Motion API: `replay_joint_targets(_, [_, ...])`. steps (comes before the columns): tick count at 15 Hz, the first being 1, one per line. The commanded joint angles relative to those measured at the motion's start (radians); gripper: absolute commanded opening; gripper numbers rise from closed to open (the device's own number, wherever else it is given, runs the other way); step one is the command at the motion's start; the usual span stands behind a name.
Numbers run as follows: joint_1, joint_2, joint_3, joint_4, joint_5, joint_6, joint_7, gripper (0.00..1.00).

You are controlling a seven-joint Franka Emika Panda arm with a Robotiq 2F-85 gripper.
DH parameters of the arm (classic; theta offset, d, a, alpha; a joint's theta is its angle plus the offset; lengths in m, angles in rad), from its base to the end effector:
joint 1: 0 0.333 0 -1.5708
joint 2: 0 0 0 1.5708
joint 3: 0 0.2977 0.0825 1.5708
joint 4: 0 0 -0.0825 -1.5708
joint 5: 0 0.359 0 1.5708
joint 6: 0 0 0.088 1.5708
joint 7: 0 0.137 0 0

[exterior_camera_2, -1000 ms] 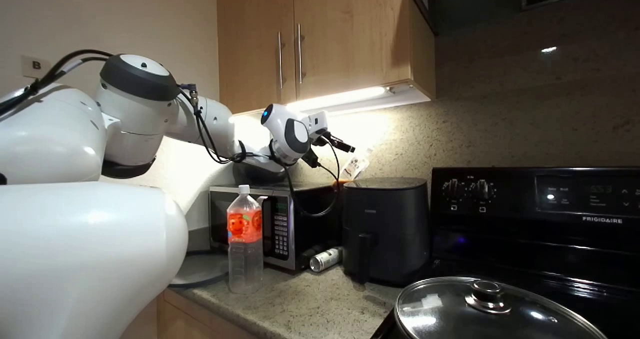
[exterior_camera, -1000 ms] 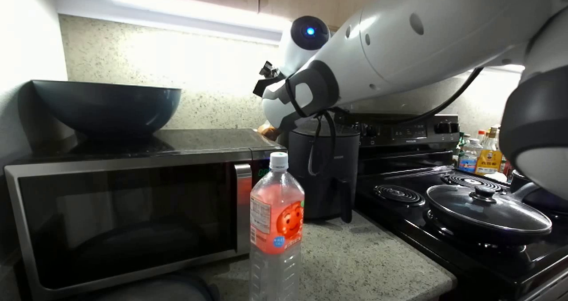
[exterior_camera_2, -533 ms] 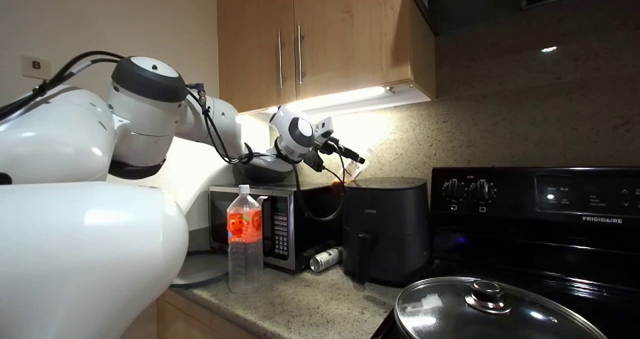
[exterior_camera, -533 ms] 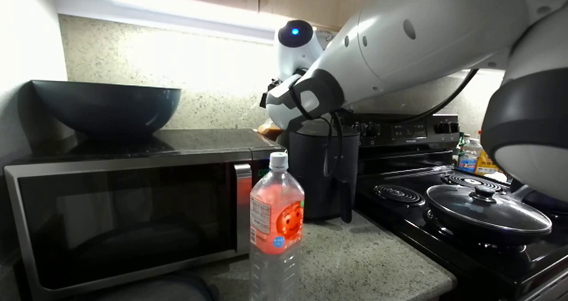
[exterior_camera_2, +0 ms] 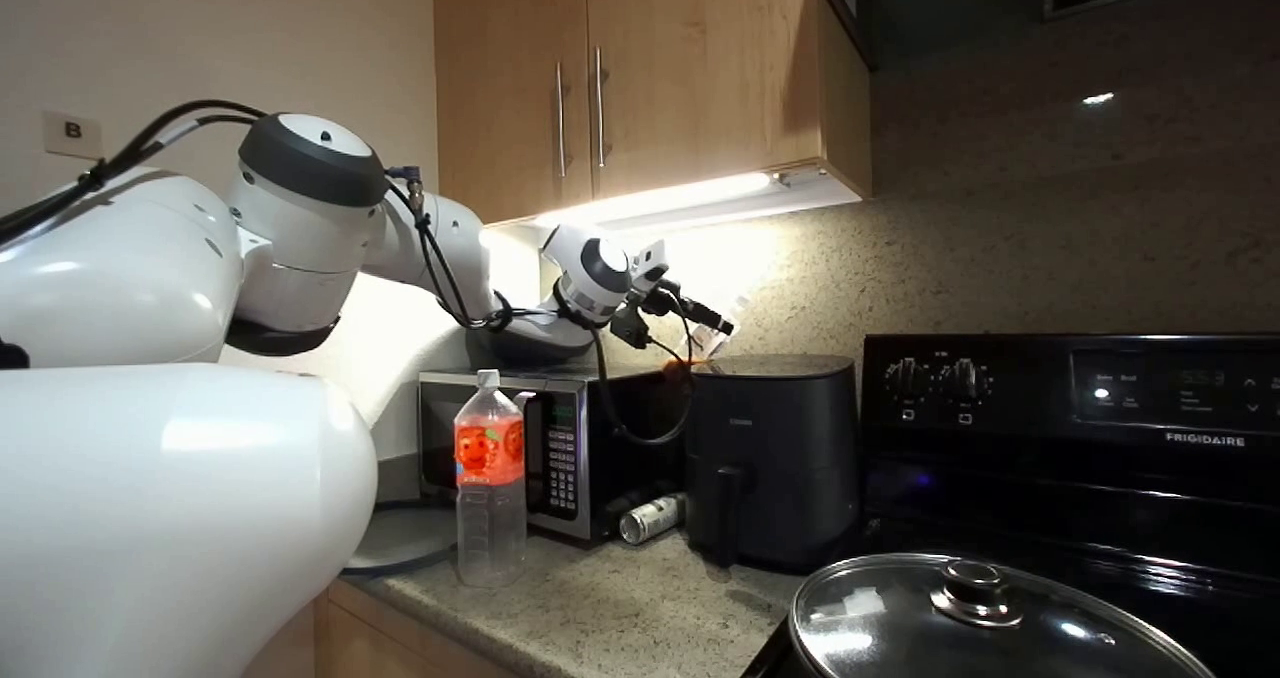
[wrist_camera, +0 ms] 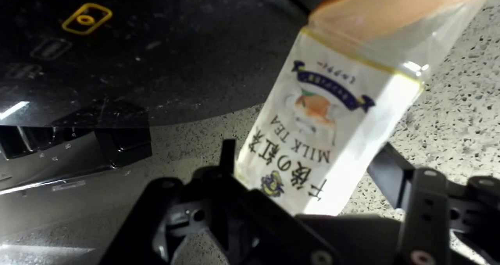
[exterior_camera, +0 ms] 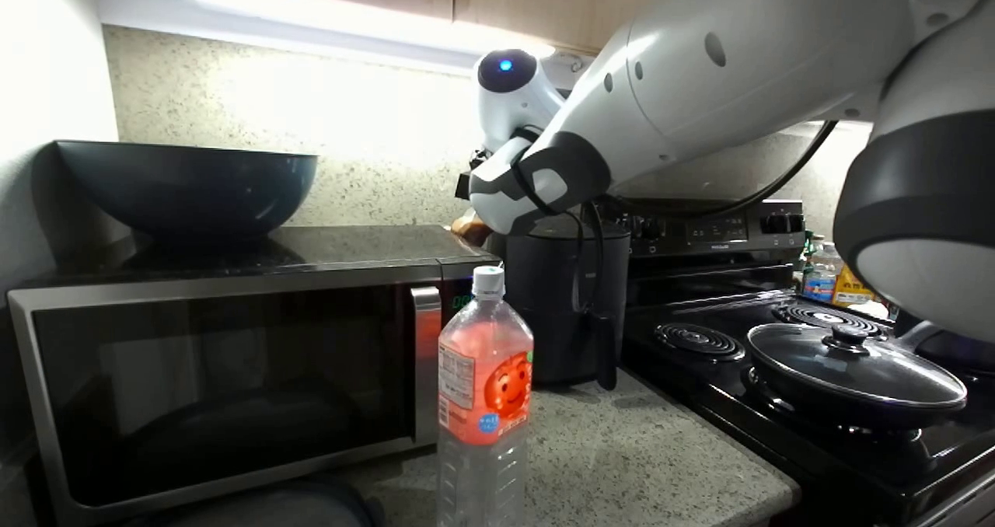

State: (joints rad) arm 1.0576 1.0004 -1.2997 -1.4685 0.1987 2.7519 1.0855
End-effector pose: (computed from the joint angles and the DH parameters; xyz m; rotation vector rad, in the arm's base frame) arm 0.7255 0.1310 0.4544 2.3087 -0.9780 1.5673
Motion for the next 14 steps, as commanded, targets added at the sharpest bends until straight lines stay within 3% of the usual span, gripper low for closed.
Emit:
replay_joint_targets(1, [-0.014, -0.043, 0.012, -0.023, -0.075, 0.011, 0.026, 0.56])
replay_joint_targets(3, [-0.004, -0.047, -0.004, -0.046, -0.088, 0.026, 0.033, 0.49])
replay_joint_targets(6, [0.048, -0.055, -0.070, -0.108, -0.110, 0.066, 0.054, 0.48])
replay_joint_targets(9, [0.144, -0.053, -0.193, -0.206, -0.126, 0.094, 0.067, 0.48])
replay_joint_targets(14, [0.340, -0.007, -0.383, -0.398, -0.118, 0.013, 0.037, 0.48])
